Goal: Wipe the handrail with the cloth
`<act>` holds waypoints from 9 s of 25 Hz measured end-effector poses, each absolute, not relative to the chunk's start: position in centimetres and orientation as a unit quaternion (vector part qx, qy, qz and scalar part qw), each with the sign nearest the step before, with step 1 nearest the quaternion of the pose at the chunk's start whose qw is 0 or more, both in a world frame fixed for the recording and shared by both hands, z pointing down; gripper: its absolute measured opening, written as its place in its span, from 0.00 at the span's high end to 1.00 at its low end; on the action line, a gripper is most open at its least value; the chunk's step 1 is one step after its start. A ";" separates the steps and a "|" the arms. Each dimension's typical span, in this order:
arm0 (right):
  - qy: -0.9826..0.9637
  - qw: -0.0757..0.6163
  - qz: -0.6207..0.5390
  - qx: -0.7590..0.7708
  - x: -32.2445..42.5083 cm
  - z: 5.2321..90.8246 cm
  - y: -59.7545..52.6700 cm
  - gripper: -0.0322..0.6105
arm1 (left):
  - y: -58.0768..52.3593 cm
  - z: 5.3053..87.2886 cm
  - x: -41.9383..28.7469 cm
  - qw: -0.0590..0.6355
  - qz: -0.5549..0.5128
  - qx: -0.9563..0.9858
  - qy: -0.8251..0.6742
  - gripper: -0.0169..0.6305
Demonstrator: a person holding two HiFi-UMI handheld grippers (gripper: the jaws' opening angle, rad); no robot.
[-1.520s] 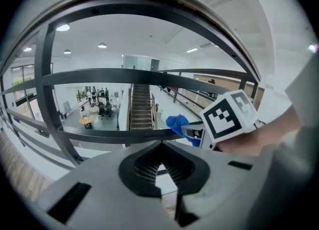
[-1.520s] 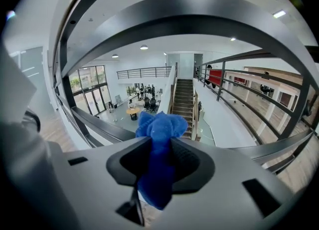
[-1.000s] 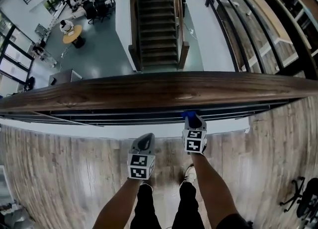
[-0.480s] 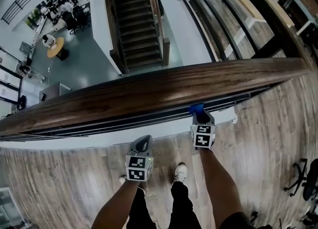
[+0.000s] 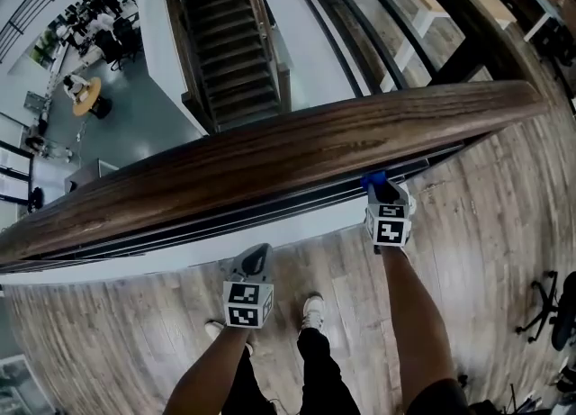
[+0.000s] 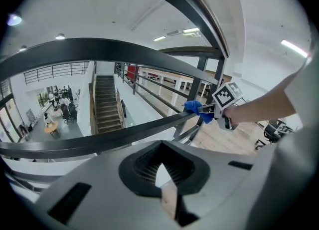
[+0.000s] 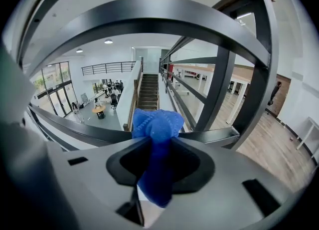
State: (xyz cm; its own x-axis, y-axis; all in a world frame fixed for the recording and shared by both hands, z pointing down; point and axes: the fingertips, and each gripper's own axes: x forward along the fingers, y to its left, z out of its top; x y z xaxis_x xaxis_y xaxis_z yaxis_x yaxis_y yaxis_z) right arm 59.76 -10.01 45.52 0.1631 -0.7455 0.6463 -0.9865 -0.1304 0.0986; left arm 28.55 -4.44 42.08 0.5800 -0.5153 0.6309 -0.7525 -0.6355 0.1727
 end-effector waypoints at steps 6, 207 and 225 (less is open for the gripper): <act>-0.578 0.261 0.256 0.730 69.0 46.3 -10.5 0.76 | -3.7 43.8 33.3 0.218 0.281 0.861 -0.365 0.98; -0.823 0.320 0.166 0.440 -33.8 86.3 -19.0 0.74 | -4.9 79.0 -41.1 0.284 0.156 0.732 -0.599 0.98; -0.777 0.295 0.206 0.516 -5.6 86.1 -17.0 0.74 | -6.2 78.5 -18.1 0.296 0.177 0.762 -0.548 0.98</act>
State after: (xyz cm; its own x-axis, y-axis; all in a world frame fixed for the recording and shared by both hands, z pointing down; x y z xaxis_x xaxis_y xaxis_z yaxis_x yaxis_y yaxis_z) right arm -5.57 -16.97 86.14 -0.2934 -0.6815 0.6705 -0.9238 0.3825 -0.0155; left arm -18.13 -6.17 78.46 0.3365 -0.7305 0.5943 -0.9401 -0.2240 0.2569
